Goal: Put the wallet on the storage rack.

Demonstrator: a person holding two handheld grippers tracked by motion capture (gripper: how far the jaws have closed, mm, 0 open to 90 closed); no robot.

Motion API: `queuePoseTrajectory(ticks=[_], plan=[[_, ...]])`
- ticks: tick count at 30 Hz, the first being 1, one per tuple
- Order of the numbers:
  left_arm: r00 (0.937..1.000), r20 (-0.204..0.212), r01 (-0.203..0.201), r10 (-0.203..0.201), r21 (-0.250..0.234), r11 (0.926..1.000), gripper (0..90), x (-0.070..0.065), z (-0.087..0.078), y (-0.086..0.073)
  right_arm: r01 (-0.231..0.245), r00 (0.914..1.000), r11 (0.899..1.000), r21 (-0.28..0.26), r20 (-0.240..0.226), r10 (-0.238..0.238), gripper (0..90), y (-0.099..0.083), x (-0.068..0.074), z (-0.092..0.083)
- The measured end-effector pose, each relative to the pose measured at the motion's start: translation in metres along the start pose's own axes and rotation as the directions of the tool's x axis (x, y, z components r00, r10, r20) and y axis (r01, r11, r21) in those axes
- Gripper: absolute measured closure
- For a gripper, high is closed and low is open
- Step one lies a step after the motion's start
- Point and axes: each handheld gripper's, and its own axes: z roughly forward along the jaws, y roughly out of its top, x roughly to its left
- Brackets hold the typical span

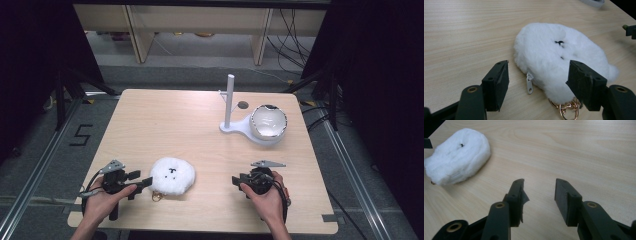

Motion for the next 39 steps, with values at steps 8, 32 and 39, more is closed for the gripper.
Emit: queuePoseTrajectory(ticks=[8, 32, 39], plan=[[0.9995, -0.025, -0.017, 0.02, 0.112, 0.9936, 35.8, -0.003, 0.007, 0.018, -0.007, 0.9999, 0.995, 0.099, 0.013, 0.006, 55.5, 0.004, -0.005, -0.004], [0.9975, -0.031, -0.048, 0.064, 0.375, 0.9258, 35.1, -0.005, 0.047, 0.059, -0.04, 0.9977, 0.99, 0.138, 0.059, 0.032, 52.0, 0.011, -0.002, -0.008], [0.9975, -0.038, -0.037, 0.059, 0.427, 0.9033, 35.8, -0.001, 0.056, 0.06, -0.072, 0.9967, 0.98, 0.184, 0.049, 0.064, 51.2, 0.011, 0.002, -0.008]])
